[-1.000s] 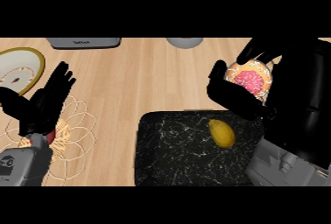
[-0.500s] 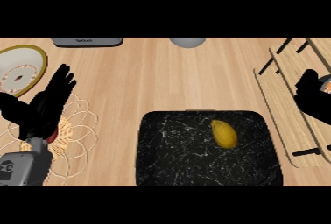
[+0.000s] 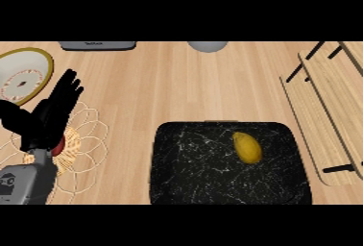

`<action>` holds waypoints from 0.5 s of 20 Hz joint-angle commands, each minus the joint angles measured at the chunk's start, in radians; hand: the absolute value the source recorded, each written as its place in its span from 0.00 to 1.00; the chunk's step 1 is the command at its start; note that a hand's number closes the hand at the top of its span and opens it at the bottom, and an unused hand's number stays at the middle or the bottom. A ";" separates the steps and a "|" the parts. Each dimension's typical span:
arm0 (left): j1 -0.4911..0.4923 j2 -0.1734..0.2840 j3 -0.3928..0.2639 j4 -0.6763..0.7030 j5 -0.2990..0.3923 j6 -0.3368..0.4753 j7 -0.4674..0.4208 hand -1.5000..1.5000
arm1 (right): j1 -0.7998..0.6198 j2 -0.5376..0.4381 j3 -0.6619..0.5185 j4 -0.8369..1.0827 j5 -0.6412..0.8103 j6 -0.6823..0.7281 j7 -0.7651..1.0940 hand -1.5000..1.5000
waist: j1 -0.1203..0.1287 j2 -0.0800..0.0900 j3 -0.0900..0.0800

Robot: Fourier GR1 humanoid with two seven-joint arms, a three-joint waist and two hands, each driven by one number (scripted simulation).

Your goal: Pick the cupcake from the tray and place it in the tiered shelf

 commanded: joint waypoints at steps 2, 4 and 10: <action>0.012 -0.013 0.010 0.016 -0.021 -0.007 -0.027 0.50 | 0.022 -0.055 -0.140 0.009 -0.142 0.032 -0.020 1.00 | 0.006 0.001 0.000; -0.001 -0.014 -0.001 -0.068 -0.002 -0.008 0.070 0.50 | 0.082 -0.024 -0.124 -0.004 -0.136 0.001 -0.057 1.00 | 0.008 0.001 0.000; -0.027 -0.008 0.015 -0.032 -0.010 -0.009 0.063 0.50 | 0.139 -0.044 -0.276 0.083 -0.131 -0.064 -0.070 1.00 | 0.006 0.000 0.000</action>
